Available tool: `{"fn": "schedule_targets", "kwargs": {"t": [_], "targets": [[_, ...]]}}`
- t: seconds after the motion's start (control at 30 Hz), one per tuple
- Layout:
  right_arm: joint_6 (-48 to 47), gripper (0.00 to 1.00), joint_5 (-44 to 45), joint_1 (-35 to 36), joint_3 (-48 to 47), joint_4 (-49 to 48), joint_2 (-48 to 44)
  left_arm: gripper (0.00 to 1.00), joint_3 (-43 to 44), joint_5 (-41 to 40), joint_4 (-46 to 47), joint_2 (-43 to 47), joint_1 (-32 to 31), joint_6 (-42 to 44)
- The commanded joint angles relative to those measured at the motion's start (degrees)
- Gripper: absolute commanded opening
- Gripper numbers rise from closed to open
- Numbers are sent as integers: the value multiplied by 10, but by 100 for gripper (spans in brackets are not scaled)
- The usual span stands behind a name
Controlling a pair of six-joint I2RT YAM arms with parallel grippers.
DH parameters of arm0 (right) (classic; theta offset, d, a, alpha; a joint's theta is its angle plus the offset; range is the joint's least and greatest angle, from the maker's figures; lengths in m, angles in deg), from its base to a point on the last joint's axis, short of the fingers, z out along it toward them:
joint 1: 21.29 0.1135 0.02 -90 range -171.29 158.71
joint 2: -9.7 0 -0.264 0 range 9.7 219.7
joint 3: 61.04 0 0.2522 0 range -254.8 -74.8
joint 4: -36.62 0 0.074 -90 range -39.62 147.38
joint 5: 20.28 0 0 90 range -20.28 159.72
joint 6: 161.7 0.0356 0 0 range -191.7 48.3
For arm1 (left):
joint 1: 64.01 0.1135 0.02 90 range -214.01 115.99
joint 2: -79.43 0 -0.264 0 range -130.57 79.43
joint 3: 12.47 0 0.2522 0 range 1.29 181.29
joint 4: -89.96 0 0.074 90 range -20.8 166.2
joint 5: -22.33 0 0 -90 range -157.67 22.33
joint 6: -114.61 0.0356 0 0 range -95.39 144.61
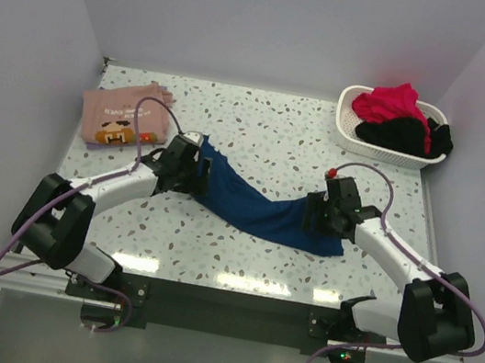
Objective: Fold and stack the t-shirts
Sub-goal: Flatten the tshirt out
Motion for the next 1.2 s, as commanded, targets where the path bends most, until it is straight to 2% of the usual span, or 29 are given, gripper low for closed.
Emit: {"fn": "schedule_targets", "kwargs": {"t": [0.0, 0.23, 0.33, 0.37, 0.43, 0.47, 0.53, 0.57, 0.63, 0.67, 0.73, 0.77, 0.97, 1.17], "targets": [[30, 75, -54, 2, 17, -46, 14, 90, 0, -6, 42, -17, 2, -12], [27, 75, -49, 3, 37, -65, 43, 90, 15, -10, 50, -64, 2, -4], [27, 74, -44, 2, 41, -74, 64, 86, 11, -5, 64, -82, 2, -3], [28, 73, -46, 2, 42, -75, 70, 84, 12, -3, 69, -93, 2, -2], [31, 62, -54, 2, 44, -85, 83, 76, 12, 1, 77, -101, 2, 0], [30, 54, -55, 2, 42, -84, 87, 65, 15, 2, 77, -109, 2, 1], [30, 44, -53, 2, 37, -79, 87, 52, 13, 0, 82, -111, 2, 1], [28, 32, -52, 2, 34, -69, 85, 37, 15, -2, 83, -106, 2, 2], [21, 19, -46, 2, 19, -50, 70, 25, 16, -12, 77, -99, 2, 5], [13, 10, -46, 2, 12, -27, 62, 13, 18, -20, 75, -88, 2, 8], [5, 3, -47, 2, -15, -1, 32, 0, 23, -31, 63, -74, 2, 11], [-3, 0, -49, 2, -25, 28, 22, 0, 29, -44, 57, -56, 2, 13], [-27, 0, -34, 2, -105, 154, -73, 0, 67, -65, -19, 36, 2, 24], [-52, 0, -34, 2, -176, 270, -116, 0, 122, -69, -127, 114, 2, 33]]}}
